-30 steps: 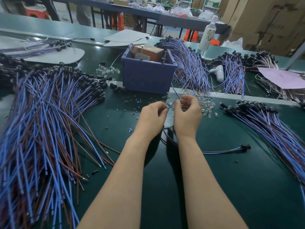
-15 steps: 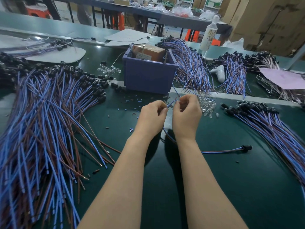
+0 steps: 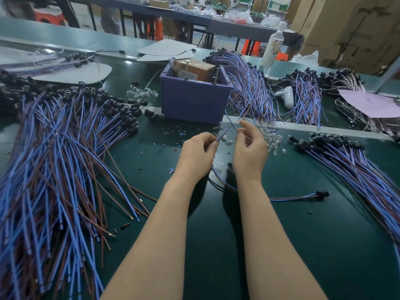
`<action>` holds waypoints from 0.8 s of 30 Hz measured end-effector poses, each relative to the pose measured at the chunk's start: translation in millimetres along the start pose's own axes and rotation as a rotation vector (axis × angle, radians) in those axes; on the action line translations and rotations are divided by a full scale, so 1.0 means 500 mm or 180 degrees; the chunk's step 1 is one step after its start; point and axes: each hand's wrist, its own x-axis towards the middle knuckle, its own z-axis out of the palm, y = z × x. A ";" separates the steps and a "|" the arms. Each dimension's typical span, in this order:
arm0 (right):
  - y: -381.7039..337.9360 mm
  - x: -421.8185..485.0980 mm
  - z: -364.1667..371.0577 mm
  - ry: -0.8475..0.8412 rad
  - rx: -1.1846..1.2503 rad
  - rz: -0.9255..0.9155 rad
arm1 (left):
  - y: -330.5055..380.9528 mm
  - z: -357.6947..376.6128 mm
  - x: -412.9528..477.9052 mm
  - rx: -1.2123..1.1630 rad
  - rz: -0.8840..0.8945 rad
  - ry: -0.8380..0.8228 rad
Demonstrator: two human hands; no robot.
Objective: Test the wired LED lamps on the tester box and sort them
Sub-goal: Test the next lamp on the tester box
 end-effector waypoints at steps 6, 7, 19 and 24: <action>0.008 -0.002 -0.001 -0.0047 -0.0470 -0.0578 | 0.004 -0.001 -0.001 0.0036 0.0012 -0.0088; 0.009 -0.002 -0.002 -0.0008 -0.0529 -0.0644 | 0.004 -0.001 -0.002 0.0053 0.0032 -0.0088; -0.002 -0.012 0.012 0.0239 -0.0137 0.0121 | 0.008 0.002 -0.009 -0.0178 0.0055 -0.0253; -0.017 -0.006 0.009 -0.0361 0.0380 0.0809 | 0.009 -0.005 0.000 -0.1079 -0.0312 0.0125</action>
